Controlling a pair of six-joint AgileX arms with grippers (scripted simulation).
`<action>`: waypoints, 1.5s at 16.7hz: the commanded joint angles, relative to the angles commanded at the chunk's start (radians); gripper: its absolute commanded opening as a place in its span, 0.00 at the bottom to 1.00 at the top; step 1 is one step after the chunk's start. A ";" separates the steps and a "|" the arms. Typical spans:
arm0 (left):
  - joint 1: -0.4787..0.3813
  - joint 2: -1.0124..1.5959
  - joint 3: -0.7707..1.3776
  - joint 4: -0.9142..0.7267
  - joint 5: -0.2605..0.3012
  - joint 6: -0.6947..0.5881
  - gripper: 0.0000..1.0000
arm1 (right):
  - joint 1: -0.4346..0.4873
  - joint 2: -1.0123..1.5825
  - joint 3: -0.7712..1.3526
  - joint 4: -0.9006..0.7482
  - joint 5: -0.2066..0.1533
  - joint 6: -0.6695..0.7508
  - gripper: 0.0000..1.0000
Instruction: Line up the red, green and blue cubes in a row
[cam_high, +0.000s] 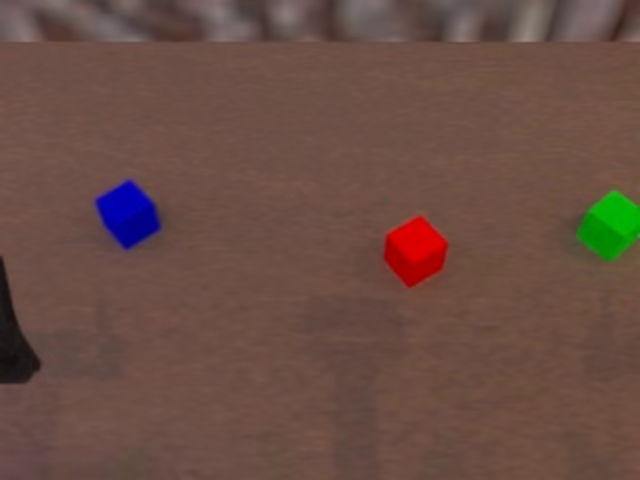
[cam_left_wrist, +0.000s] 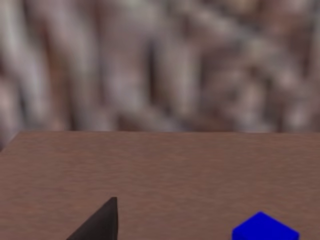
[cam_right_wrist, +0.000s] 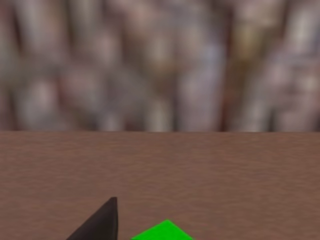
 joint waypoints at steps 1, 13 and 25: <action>0.000 0.000 0.000 0.000 0.000 0.000 1.00 | 0.000 0.000 0.000 0.000 0.000 0.000 1.00; 0.000 0.000 0.000 0.000 0.000 0.000 1.00 | 0.167 0.685 0.649 -0.412 0.001 -0.014 1.00; 0.000 0.000 0.000 0.000 0.000 0.000 1.00 | 0.444 2.013 1.757 -1.127 0.005 -0.045 1.00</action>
